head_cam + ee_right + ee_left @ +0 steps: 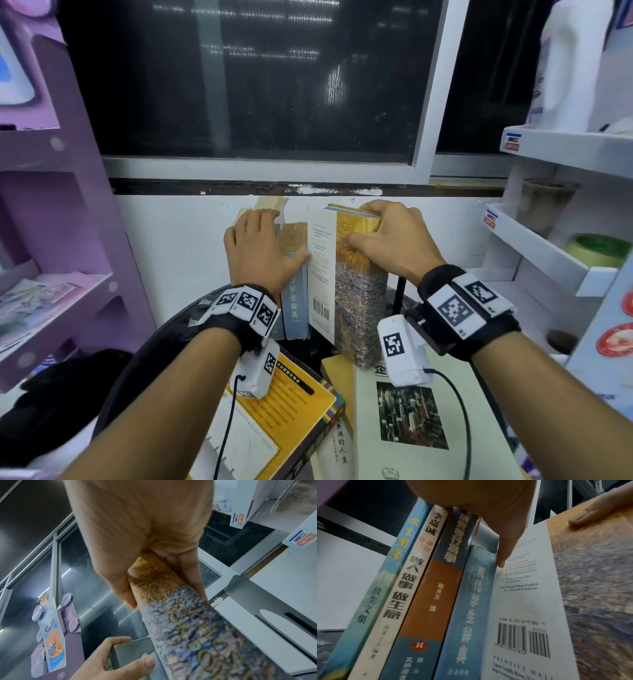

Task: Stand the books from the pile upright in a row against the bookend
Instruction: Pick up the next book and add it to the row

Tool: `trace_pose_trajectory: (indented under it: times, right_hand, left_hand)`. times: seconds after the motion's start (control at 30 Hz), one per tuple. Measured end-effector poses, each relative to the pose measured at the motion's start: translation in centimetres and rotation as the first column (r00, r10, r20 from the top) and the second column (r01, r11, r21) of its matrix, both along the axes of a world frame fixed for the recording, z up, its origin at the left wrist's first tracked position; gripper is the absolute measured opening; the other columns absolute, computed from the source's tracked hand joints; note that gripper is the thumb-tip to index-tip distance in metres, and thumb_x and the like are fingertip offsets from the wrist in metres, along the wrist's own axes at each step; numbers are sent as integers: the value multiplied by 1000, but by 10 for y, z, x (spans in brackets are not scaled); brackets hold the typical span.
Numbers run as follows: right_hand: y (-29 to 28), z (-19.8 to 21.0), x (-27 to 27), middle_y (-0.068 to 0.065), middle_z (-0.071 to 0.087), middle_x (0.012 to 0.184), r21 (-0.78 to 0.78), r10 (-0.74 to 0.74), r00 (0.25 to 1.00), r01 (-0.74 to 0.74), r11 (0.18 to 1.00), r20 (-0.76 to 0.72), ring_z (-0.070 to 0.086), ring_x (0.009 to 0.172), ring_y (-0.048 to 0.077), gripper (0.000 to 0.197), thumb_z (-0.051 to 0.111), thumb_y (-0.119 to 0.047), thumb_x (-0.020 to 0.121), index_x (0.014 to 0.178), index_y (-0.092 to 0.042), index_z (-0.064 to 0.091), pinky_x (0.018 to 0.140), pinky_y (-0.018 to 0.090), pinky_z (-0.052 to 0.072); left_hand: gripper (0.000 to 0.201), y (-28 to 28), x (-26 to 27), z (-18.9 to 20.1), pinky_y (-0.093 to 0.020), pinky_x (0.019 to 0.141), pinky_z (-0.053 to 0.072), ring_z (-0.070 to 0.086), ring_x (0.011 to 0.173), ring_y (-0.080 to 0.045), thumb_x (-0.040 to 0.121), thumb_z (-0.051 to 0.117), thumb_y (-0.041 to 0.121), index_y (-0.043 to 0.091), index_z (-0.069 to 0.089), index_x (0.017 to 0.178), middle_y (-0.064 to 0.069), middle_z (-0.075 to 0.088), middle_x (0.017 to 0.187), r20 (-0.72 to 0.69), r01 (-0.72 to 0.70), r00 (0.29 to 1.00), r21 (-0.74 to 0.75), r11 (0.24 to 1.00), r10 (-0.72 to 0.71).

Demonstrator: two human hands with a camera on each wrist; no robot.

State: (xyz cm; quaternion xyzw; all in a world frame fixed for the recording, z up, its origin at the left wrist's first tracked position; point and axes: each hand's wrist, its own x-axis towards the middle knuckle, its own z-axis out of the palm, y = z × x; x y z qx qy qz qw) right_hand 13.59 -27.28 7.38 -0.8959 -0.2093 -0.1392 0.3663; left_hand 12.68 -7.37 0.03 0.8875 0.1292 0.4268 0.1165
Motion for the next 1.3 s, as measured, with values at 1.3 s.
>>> trace_pose_trajectory:
  times: [1.3]
  right_hand:
    - [70,-20,25,14,64,103,46,-214,971,210,977,107,57,98,36,33,59,-28,84,112,-12,57,70,32,39]
  left_hand:
    - [75,7,3,-8,-39,104,29,42,127,-22,65,67,64,24,48,126,3,52,128,76,1,997,34,999,-3]
